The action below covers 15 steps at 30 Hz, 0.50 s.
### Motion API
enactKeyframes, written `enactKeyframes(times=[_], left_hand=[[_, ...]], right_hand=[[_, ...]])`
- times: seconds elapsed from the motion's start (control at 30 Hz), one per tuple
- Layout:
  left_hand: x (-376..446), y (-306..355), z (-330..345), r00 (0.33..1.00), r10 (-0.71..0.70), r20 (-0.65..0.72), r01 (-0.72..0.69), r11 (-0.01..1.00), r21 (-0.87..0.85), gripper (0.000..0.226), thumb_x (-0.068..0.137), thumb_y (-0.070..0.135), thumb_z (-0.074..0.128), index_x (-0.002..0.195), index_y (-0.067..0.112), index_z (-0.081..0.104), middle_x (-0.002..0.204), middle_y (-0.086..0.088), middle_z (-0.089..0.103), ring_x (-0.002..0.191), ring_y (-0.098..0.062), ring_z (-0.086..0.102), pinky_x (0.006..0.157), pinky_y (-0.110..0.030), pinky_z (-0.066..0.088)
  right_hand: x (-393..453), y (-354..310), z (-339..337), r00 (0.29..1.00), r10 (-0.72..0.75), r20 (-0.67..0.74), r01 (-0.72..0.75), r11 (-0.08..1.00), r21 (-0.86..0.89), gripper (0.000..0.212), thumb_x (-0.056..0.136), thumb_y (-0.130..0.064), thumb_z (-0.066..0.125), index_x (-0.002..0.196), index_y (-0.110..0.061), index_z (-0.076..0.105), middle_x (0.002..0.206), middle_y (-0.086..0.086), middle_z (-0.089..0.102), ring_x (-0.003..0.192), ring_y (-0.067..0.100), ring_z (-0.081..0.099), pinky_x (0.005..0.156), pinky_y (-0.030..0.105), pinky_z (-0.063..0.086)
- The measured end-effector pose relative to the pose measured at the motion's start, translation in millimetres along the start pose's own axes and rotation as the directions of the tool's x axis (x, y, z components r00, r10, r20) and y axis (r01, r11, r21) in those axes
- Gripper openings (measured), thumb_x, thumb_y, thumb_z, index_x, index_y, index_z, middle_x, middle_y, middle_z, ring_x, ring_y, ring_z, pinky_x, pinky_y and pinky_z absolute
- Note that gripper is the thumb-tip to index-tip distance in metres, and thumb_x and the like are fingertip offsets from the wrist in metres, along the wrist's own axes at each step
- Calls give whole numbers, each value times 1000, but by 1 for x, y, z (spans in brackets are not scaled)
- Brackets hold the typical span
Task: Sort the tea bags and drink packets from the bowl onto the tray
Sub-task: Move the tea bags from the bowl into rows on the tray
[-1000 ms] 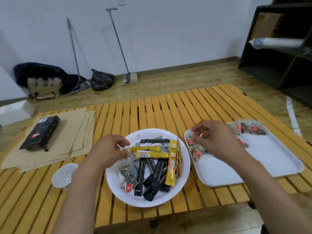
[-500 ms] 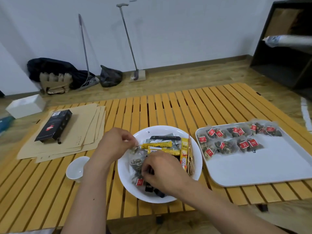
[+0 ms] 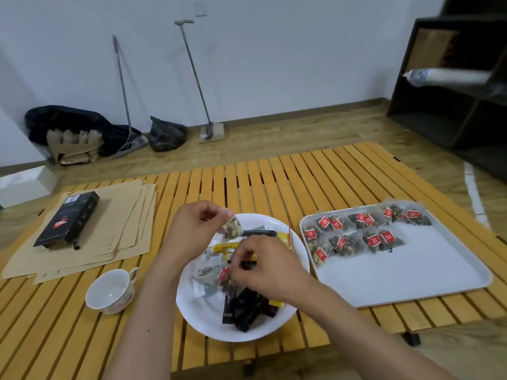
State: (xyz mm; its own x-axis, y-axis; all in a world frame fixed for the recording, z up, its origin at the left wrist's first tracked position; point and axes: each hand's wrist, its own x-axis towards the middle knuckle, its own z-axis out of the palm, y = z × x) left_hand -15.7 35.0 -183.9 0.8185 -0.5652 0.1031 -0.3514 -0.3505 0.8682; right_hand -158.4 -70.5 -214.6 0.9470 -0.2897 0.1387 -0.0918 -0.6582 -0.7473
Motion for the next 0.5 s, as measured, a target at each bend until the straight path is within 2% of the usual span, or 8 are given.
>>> enactKeyframes(times=[0.1,0.17,0.27,0.4,0.5], left_hand=[[-2,9,7,999,-40,8,41,989,-142,25,89,37,75,90,12,76,84,1,79,70,-8,72,68,-31,53],[-5,17,17,995,-60,78,76,973,-219,28,89,39,74,93,11,77,86,-1,80,75,-8,71,74,-32,54],[-10,30,40,981,-54,185,103,959,-265,29,88,40,75,91,11,77,83,-7,77,80,-15,66,78,-34,53],[-14,48,79,948,-21,317,107,961,-255,24,87,38,76,88,14,77,75,-11,73,68,-18,58,69,-35,49],[-15,58,105,936,0,353,84,971,-223,21,89,36,74,90,15,78,79,-6,78,64,-10,62,64,-28,49]], right_hand=[[-7,19,-59,967,237,93,-255,906,338,12,83,-26,78,84,-14,76,90,-2,78,90,13,72,82,33,56],[-19,40,-90,934,328,139,-355,817,455,11,87,-22,76,86,-11,76,92,2,78,87,19,70,82,38,52],[-36,61,-116,901,416,120,-411,734,540,15,89,-16,73,95,-1,74,84,9,74,77,15,68,81,36,52],[-51,80,-145,852,522,51,-442,662,605,9,91,-12,72,96,-5,75,89,11,76,82,22,74,84,39,57],[-64,98,-170,762,632,-142,-443,668,598,13,89,-11,74,96,0,74,86,13,77,79,24,72,73,37,54]])
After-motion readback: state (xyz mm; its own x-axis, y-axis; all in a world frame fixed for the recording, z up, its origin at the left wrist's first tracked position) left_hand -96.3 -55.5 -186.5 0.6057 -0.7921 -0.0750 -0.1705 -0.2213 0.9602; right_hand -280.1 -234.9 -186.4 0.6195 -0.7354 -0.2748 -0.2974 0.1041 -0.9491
